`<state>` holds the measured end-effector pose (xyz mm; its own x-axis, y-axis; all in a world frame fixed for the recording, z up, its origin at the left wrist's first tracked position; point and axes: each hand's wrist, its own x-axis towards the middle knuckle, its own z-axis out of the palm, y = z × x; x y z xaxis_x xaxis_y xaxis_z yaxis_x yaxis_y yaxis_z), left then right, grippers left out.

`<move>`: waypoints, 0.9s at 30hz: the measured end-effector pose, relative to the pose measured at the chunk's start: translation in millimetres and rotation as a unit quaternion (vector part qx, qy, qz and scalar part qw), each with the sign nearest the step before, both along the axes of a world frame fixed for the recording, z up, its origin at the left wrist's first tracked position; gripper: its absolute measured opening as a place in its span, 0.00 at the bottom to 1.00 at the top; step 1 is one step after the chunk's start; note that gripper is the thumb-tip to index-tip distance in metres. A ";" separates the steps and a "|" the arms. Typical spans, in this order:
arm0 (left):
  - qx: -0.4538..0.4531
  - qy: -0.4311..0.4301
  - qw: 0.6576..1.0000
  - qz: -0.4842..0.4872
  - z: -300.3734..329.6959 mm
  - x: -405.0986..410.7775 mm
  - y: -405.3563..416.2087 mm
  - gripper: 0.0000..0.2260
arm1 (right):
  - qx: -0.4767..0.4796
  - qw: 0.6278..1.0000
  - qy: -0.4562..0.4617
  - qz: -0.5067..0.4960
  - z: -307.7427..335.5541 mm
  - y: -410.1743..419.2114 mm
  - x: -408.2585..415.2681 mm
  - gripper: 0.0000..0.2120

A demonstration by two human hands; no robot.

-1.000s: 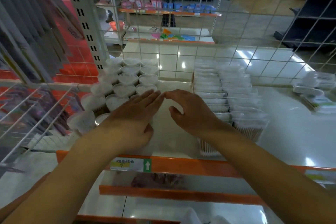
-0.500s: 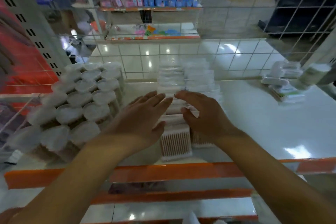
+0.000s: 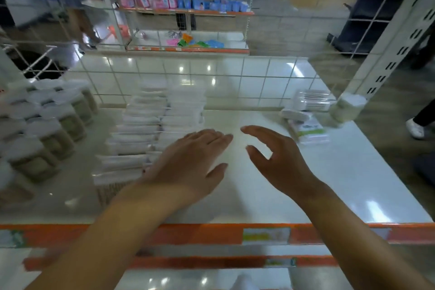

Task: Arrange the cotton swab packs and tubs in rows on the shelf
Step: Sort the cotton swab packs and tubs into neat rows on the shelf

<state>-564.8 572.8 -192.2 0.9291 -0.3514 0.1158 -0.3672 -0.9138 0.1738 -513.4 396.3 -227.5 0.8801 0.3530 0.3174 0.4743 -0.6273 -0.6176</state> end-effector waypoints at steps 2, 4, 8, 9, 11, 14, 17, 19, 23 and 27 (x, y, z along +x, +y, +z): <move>-0.004 0.007 1.000 -0.007 0.0 4.7 -23.9 0.25 | 0.005 1.000 0.002 -0.001 -2.9 -22.2 7.0 0.17; -0.012 -0.001 1.000 -0.010 -0.9 10.4 -43.0 0.25 | 0.011 1.000 0.013 -0.006 -6.3 -42.4 13.6 0.17; -0.054 -0.012 0.998 -0.023 -8.8 23.1 -81.1 0.24 | 0.003 0.999 0.029 -0.017 -12.2 -84.7 26.7 0.16; -0.067 -0.011 0.997 -0.024 -10.0 26.1 -90.4 0.23 | -0.009 0.999 0.030 -0.020 -14.2 -94.6 30.5 0.16; -0.086 -0.026 0.996 -0.023 -16.4 34.3 -105.3 0.20 | -0.025 0.999 0.031 -0.031 -19.2 -112.0 38.7 0.16; -0.089 -0.037 0.995 -0.021 -29.2 51.1 -122.6 0.18 | -0.023 0.998 0.036 -0.042 -26.3 -130.1 51.3 0.16; -0.079 -0.029 0.996 0.010 -42.3 72.2 -137.6 0.21 | 0.000 0.996 0.055 -0.067 -29.5 -139.5 63.8 0.16; -0.080 -0.016 0.996 0.039 -53.8 86.6 -145.9 0.21 | 0.016 0.994 0.054 -0.098 -26.8 -141.9 75.4 0.16; -0.098 0.021 0.992 0.081 -72.3 106.9 -157.6 0.15 | 0.018 0.993 0.020 -0.112 -17.5 -137.9 106.3 0.19; -0.102 0.042 0.988 0.108 -87.6 116.0 -163.5 0.13 | -0.067 0.993 -0.009 -0.101 -16.1 -132.2 136.3 0.25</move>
